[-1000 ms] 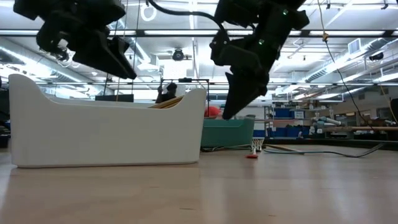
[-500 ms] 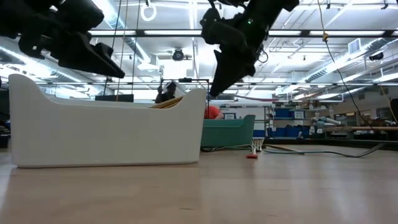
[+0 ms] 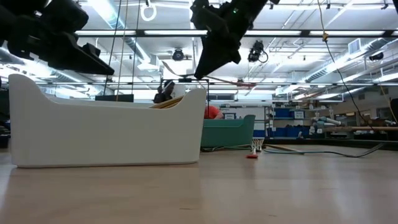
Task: Sort silverware by color (type)
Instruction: Put the orange fork into the black bin
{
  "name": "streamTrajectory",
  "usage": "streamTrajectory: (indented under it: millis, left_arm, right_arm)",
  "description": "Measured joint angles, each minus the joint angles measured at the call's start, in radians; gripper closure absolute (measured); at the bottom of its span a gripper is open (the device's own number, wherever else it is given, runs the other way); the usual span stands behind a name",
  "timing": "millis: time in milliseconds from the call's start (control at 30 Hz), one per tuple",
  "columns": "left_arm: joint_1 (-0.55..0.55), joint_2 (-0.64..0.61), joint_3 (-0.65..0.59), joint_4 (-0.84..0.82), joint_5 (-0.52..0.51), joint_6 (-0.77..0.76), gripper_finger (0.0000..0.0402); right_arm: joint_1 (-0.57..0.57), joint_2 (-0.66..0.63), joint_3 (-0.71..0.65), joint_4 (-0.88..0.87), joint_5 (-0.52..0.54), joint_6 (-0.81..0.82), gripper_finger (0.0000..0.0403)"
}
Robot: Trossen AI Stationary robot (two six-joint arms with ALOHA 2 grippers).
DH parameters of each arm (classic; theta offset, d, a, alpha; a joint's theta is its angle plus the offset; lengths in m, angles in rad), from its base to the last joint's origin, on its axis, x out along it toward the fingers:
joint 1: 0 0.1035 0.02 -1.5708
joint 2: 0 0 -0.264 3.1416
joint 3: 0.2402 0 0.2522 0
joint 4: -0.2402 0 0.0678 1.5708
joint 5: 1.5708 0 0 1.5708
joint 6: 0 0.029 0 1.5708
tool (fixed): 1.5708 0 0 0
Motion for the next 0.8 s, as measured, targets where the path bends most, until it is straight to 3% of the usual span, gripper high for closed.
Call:
streamTrajectory:
  millis: [267, 467, 800]
  left_arm:
    - [0.0, -0.023, 0.0, -0.01, -0.024, -0.032, 0.026]
    - [0.0, -0.03, 0.0, -0.019, -0.06, -0.08, 0.026]
    - [0.0, -0.144, 0.001, -0.111, -0.107, -0.08, 0.026]
  right_arm:
    - [-0.036, -0.001, 0.044, 0.038, -0.002, -0.089, 0.0382]
    - [-0.073, -0.001, 0.05, 0.172, -0.031, -0.183, 0.0382]
    - [-0.13, -0.001, 0.049, 0.295, -0.099, -0.239, 0.0382]
